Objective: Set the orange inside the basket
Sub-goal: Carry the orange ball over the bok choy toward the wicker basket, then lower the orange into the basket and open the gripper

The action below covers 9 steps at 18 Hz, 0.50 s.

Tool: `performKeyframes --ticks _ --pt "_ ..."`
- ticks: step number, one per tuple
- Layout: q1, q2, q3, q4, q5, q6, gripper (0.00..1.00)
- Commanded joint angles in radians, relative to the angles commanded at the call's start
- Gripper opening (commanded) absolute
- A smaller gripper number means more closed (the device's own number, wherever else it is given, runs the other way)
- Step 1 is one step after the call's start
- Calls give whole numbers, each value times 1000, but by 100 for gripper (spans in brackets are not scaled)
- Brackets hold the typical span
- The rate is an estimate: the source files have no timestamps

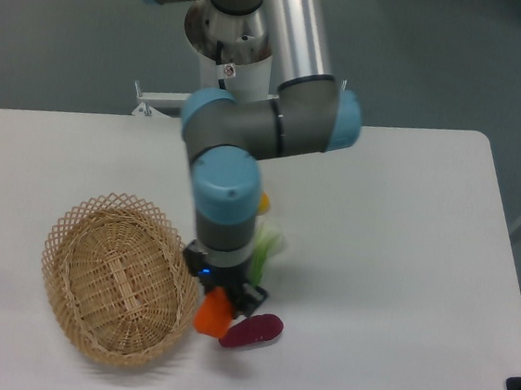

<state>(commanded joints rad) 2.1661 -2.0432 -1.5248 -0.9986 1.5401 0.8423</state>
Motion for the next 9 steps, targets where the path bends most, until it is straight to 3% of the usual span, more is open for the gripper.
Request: performKeyframes --ticks 6,8,9 --pt "-71 -17 -5 0 3 -20 40" --pt "-83 -20 -11 0 12 -20 44" --pt "-92 -23 -12 0 23 -20 51"
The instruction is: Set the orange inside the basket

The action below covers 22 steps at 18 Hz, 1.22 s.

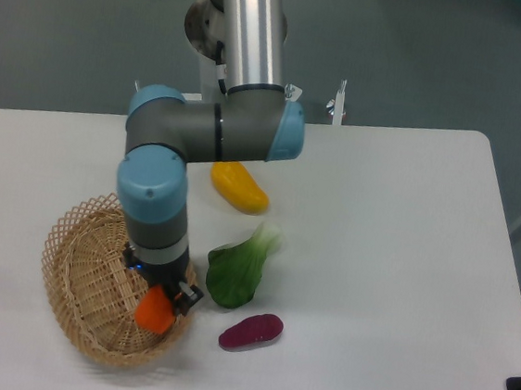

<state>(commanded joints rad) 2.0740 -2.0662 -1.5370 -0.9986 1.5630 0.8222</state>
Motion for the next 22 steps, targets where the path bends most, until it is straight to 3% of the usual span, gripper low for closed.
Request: performKeyframes --ticks 3,4,5,10,16,22 --pt "-11 8 -23 0 6 0 64" --pt "-11 12 -29 0 5 -2 77" --pt "-12 14 -35 0 2 -2 99" --pt "4 34 -55 14 0 3 100" --pt "170 64 -45 18 2 29 100" --pt "346 83 -45 18 3 230 100"
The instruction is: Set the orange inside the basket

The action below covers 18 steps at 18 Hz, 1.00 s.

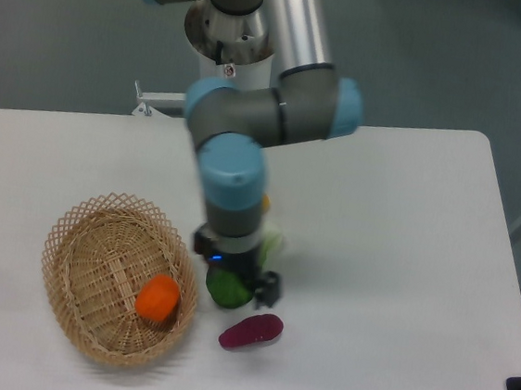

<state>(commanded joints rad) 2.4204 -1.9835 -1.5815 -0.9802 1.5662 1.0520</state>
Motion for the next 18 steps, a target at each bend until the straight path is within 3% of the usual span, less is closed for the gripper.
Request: performKeyframes --ticks 12,18 --pt "258 5 2 -2 -11 249 100" --pt "302 0 -9 0 -5 332 100"
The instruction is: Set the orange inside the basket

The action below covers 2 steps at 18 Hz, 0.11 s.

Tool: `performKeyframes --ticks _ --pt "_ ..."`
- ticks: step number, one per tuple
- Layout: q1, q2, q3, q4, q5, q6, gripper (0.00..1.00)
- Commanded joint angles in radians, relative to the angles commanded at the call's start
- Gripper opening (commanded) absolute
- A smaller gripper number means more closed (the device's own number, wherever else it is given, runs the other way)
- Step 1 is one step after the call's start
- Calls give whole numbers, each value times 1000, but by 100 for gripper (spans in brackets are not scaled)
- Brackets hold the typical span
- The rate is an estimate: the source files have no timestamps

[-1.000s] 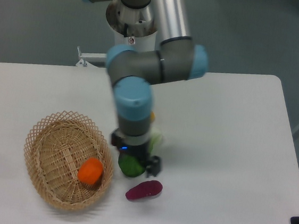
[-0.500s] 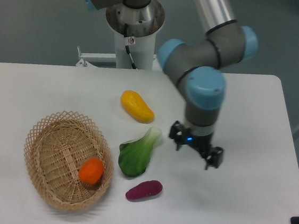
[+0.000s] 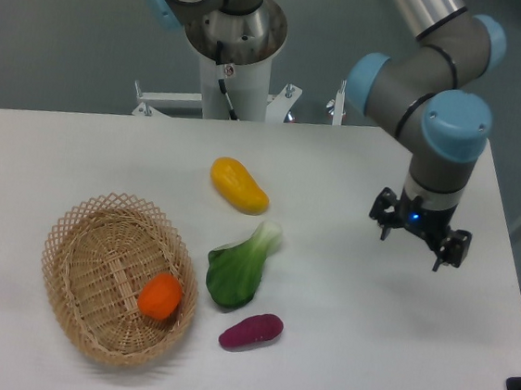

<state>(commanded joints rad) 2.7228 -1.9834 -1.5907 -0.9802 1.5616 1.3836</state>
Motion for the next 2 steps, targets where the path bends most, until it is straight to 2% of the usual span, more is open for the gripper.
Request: performKeyframes --ticks 2 --pt "-2 2 -2 0 -2 0 100"
